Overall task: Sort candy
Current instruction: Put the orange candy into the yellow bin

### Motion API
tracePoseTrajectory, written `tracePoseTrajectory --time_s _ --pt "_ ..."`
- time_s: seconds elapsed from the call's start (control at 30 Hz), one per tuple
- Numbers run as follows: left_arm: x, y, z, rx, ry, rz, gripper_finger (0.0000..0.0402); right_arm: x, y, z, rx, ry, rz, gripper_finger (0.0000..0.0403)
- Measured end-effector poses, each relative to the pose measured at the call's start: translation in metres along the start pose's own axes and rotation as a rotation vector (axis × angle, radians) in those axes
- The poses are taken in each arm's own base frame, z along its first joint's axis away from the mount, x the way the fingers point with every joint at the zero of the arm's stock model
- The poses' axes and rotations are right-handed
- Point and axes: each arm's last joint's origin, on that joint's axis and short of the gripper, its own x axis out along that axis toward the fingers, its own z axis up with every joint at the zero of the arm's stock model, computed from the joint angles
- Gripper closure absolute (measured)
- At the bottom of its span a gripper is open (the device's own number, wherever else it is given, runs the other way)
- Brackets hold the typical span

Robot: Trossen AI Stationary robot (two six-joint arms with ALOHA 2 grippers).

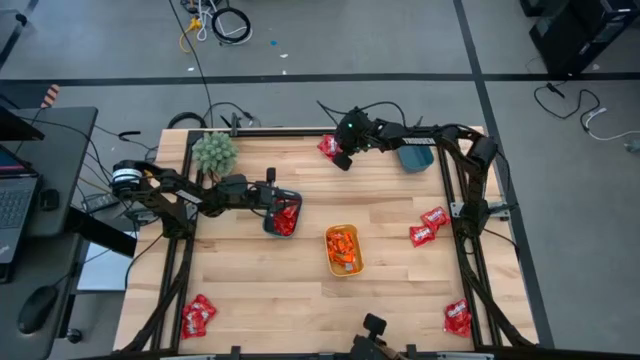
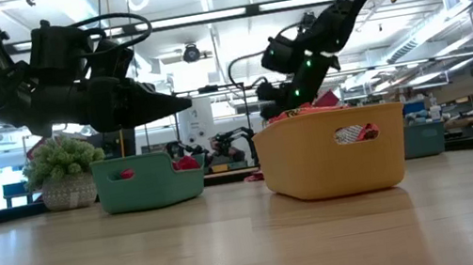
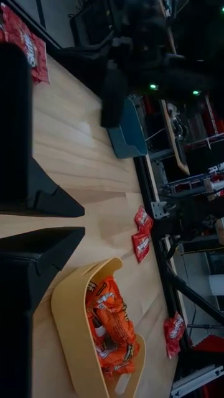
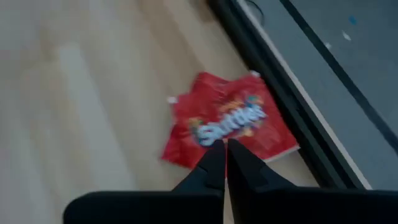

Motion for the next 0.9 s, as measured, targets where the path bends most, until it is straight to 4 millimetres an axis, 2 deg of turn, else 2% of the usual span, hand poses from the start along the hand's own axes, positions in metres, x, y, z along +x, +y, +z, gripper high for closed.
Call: tracePoseTrajectory --time_s 0.17,0.33,0.47,0.6,0.77,0.9 --pt "0.0 0.0 0.0 0.0 0.001 0.0 0.0365 -0.003 0.014 -0.003 -0.217 0.062 -0.015 0.0389" --pt "0.0 0.0 0.0 0.001 0.001 0.0 0.0365 0.001 0.021 -0.011 -0.396 0.12 -0.053 0.0336" --pt "0.0 0.0 0.0 0.001 0.001 -0.002 0.0365 0.005 0.02 -0.012 -0.43 0.124 -0.097 0.0293" --pt "0.0 -0.001 -0.001 0.0 0.007 -0.004 0.0365 0.012 0.017 -0.016 -0.436 0.122 -0.062 0.0269" --pt "0.0 -0.001 -0.002 -0.001 0.018 -0.008 0.0365 0.023 0.017 -0.02 -0.433 0.122 -0.063 0.0265" --pt "0.0 -0.001 -0.003 -0.003 0.027 -0.01 0.0365 0.027 0.013 -0.02 -0.439 0.112 -0.072 0.0277"
